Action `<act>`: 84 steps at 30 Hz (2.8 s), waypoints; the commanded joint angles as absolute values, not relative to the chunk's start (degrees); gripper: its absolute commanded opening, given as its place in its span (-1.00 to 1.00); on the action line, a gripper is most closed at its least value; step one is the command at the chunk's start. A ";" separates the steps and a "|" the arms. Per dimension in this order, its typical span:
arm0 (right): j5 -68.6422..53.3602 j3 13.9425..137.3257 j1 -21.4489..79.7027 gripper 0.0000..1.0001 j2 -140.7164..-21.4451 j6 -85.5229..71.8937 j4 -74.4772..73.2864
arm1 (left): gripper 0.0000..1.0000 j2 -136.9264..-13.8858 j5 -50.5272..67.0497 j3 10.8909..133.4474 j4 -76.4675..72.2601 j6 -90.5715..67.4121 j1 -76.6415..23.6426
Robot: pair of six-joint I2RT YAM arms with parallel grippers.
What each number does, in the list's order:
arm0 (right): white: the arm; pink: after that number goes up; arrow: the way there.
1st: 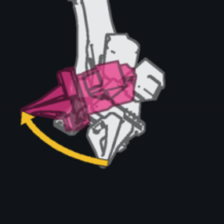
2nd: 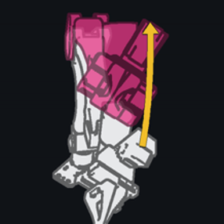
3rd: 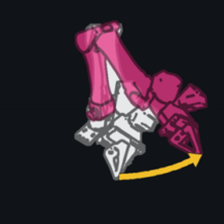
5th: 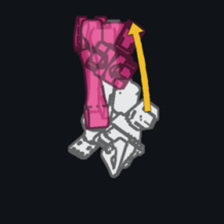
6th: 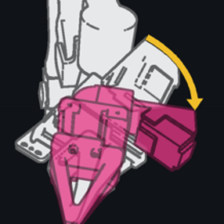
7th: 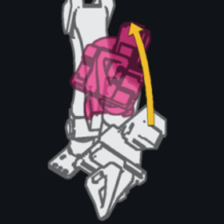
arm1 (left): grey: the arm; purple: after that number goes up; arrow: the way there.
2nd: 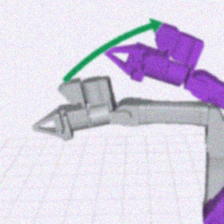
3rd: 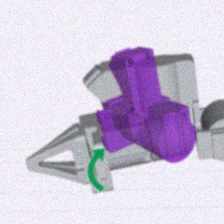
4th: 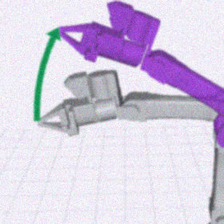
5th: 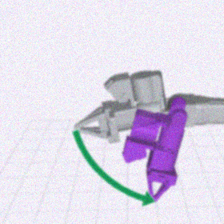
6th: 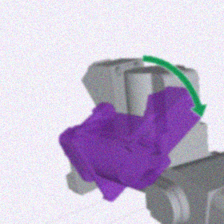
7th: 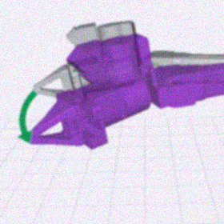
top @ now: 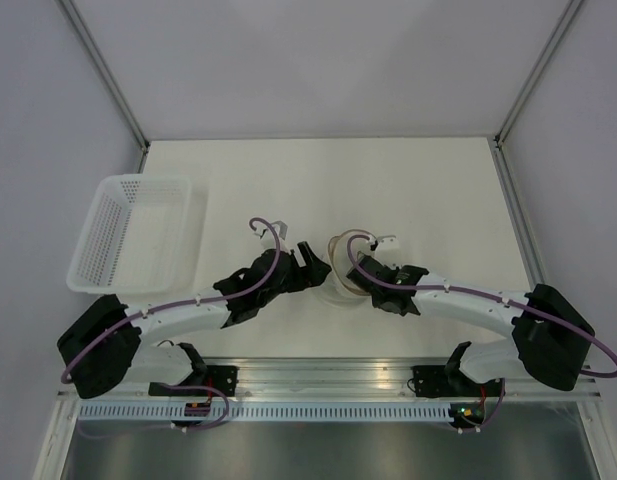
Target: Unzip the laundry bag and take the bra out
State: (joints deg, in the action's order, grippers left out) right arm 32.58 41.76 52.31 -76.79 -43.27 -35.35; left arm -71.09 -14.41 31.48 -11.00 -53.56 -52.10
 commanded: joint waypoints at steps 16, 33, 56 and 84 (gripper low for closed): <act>23.66 39.56 52.21 -0.59 -66.03 -39.21 -29.64 | -0.96 -83.33 -9.66 33.93 -26.98 -47.20 -52.03; 24.50 48.94 52.21 0.80 -63.19 -35.42 -25.22 | -0.96 -74.88 -5.89 29.80 -29.71 -47.29 -52.12; 9.06 53.26 45.62 0.94 -78.31 -30.15 -13.54 | -0.96 -69.70 -6.77 23.03 -29.36 -47.64 -52.03; 56.23 62.58 49.14 0.96 -76.12 -51.23 -62.88 | -0.96 -66.98 -10.02 20.83 -26.55 -47.55 -52.03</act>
